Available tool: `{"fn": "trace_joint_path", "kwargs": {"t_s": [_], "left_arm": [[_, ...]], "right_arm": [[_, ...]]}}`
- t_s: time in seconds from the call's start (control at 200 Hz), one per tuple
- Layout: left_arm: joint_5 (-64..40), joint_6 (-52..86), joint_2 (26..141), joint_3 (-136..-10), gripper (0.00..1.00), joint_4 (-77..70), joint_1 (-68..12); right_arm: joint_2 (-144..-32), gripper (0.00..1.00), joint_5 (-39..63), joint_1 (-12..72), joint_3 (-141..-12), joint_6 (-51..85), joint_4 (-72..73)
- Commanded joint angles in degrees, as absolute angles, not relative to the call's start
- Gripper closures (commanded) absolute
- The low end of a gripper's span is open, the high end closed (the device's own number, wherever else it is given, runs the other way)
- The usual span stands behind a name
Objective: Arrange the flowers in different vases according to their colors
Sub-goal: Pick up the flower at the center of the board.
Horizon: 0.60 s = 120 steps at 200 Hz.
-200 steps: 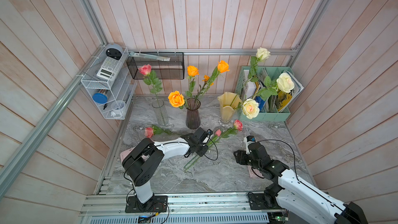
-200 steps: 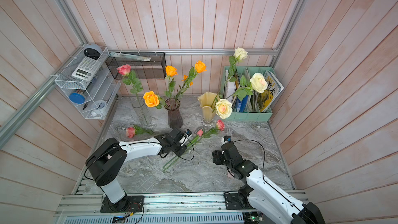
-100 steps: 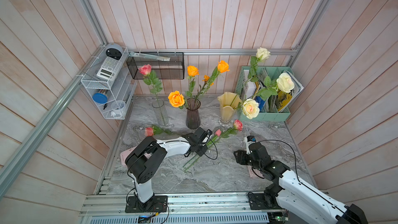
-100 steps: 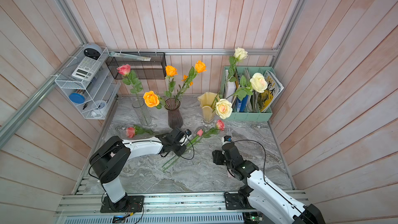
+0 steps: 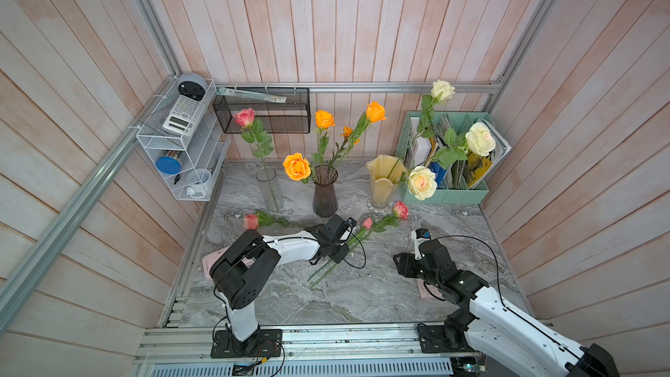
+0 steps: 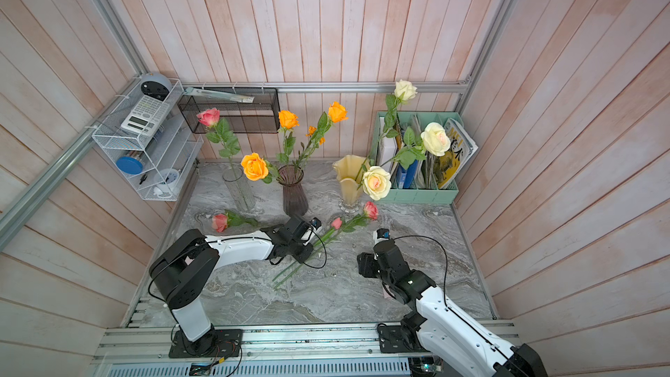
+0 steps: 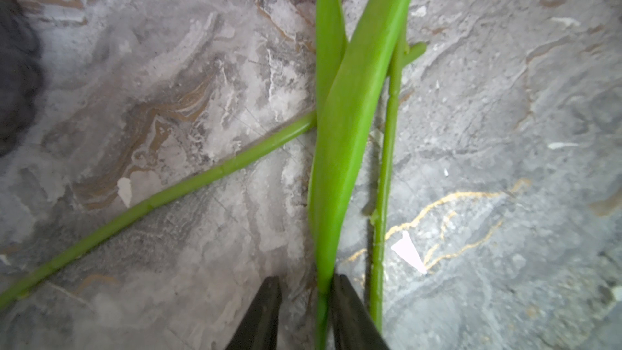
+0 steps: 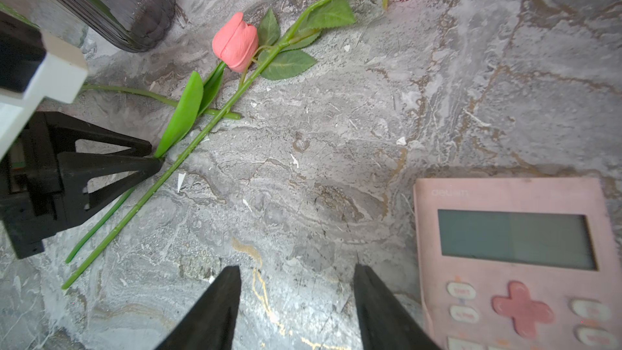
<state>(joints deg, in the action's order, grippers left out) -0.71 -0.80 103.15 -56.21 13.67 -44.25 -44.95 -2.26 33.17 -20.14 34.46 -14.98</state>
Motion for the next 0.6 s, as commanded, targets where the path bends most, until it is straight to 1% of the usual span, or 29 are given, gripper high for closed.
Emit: {"fn": "trace_joint_path", "kwargs": {"t_s": [0.0,0.115,0.265,0.46,0.595], "left_arm": [[-2.8,1.1,103.6,-54.4,0.66,19.3,-43.9],[-3.1,2.0,104.2,-55.6,0.63,21.8,-44.0],[-1.9,3.8,105.2,-55.9,0.63,22.7,-44.0],[-2.8,5.8,107.5,-55.2,0.76,22.6,-43.9],[-3.2,5.8,108.1,-55.7,0.81,23.1,-44.1]], "right_arm": [[-43.7,0.4,-1.7,32.9,-19.3,34.3,-15.2],[-42.9,0.4,-1.6,33.0,-19.0,34.3,-15.0],[-43.0,0.4,-1.3,33.0,-19.0,34.2,-14.9],[-42.0,0.4,-1.1,33.0,-18.8,34.0,-15.2],[-41.7,0.4,-1.1,33.0,-18.7,33.9,-15.2]]}}
